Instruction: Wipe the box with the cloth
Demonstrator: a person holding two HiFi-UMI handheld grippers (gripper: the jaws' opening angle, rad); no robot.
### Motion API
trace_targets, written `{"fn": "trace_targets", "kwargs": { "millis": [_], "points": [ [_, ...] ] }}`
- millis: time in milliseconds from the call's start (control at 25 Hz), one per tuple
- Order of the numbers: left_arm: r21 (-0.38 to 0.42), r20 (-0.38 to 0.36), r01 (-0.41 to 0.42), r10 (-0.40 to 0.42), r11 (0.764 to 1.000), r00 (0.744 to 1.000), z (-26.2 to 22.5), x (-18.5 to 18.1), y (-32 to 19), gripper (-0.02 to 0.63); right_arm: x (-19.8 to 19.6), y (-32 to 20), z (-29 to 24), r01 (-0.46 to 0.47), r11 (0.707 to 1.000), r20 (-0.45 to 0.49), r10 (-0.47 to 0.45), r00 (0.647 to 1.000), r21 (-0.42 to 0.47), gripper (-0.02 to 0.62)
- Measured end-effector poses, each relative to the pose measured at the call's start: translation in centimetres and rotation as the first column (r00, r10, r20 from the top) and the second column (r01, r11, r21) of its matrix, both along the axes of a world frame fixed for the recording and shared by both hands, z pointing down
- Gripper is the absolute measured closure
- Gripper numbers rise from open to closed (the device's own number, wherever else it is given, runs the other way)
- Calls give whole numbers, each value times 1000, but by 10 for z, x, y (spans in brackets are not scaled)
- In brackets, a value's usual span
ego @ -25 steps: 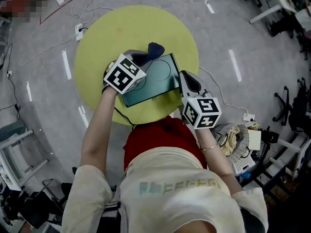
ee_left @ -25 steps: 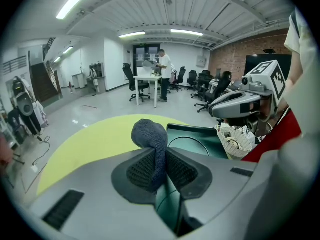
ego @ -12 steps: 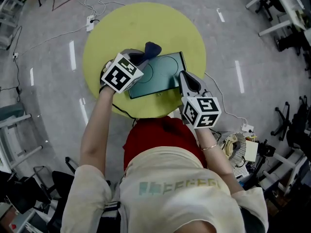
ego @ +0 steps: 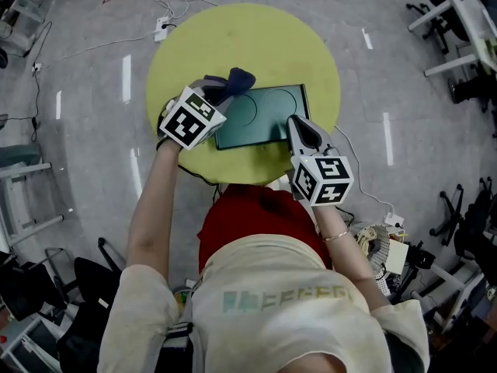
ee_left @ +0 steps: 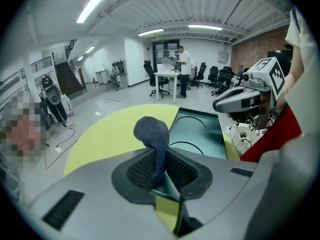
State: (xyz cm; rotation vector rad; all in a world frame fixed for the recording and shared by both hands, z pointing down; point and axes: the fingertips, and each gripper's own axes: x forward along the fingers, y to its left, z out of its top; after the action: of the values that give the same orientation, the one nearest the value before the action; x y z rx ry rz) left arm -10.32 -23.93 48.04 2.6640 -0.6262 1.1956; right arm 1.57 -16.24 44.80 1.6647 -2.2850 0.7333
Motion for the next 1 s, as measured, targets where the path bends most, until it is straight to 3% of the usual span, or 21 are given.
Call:
{"fn": "trace_targets", "kwargs": {
  "millis": [360,560,760,920,1000],
  "points": [
    [36,-1,109,-109,993,994,-9,-40,-1,535,-15,1,-2,53,999,0,-53,999,6,557],
    [65,-26,250,-249,966,968,-15,-72,-9,535,-23,1,-2,86,996,0,-86,996,8,557],
    [59,-94,441,-435,895,895,-13,-89,-17,535,-37,-7,-6,136,991,-10,-136,991,18,557],
    [-53,-201,560,-558,827,805,-5,-93,-17,535,-52,-13,-11,176,984,-20,-175,984,24,557],
    [-105,-240,580,-587,808,774,-2,-90,-12,535,-57,-13,-13,188,982,-25,-187,982,27,557]
  ]
}}
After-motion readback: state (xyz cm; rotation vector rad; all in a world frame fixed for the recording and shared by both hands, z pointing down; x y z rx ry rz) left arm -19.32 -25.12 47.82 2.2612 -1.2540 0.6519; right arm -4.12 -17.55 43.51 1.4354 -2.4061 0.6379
